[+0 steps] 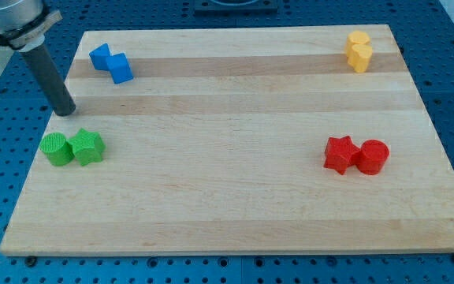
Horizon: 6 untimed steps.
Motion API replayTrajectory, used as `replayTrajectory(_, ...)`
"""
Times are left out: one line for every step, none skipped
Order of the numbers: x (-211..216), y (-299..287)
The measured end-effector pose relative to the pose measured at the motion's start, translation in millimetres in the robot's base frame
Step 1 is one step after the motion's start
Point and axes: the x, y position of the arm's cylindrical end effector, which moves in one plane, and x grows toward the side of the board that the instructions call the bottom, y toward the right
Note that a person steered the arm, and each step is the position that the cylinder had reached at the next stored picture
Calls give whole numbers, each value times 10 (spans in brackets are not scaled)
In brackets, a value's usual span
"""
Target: Separate green circle and green star
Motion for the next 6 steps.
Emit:
replayTrajectory(2, -138)
replayTrajectory(5, -229)
replayTrajectory(207, -195)
replayTrajectory(534, -108)
replayTrajectory(543, -95)
replayTrajectory(857, -8)
